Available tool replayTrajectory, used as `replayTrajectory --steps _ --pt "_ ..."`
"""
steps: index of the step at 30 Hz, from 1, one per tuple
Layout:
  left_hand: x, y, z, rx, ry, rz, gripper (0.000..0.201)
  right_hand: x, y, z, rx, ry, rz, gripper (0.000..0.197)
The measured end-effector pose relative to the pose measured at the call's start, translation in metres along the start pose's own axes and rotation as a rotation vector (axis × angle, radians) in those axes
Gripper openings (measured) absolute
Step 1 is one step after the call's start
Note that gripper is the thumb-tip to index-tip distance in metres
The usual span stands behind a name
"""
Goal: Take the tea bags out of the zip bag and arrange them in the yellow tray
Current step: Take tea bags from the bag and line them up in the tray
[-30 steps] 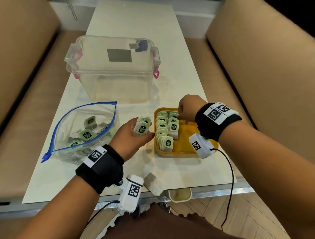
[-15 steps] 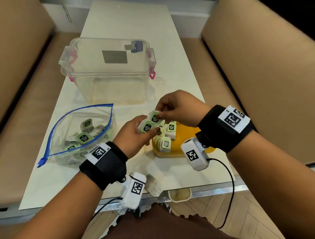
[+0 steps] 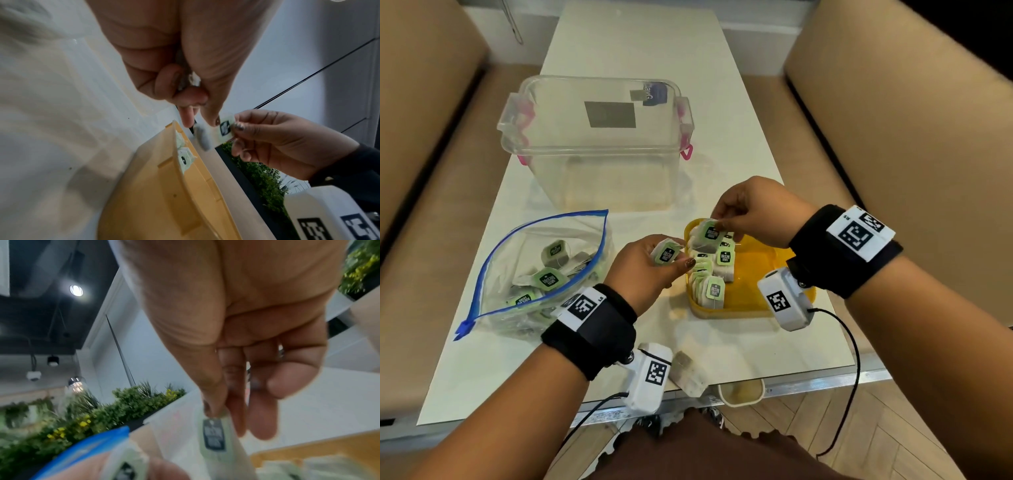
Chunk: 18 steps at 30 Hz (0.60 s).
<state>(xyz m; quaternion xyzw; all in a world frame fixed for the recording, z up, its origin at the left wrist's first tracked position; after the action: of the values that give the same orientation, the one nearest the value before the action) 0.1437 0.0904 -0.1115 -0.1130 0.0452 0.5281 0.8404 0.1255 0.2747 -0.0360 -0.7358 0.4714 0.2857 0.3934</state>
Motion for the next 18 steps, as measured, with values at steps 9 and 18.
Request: replayTrajectory --steps 9,18 --pt "-0.004 -0.003 -0.012 -0.045 0.085 -0.015 0.015 0.021 0.013 0.04 0.253 -0.24 -0.25 0.009" --pt "-0.009 -0.008 -0.01 -0.061 0.068 0.009 0.009 0.035 0.029 0.041 0.31 -0.257 -0.27 0.015"
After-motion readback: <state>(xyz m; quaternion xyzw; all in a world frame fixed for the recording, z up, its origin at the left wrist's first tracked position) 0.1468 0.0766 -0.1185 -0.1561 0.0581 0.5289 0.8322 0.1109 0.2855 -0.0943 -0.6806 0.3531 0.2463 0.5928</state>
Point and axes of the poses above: each hand's wrist, its own y-axis towards the middle knuckle, its own x-axis out of the palm, z = x × y, the point moved 3 cm from there along y, towards the middle knuckle, and after that the axes turned 8 degrees about -z, right-handed, at the moved point
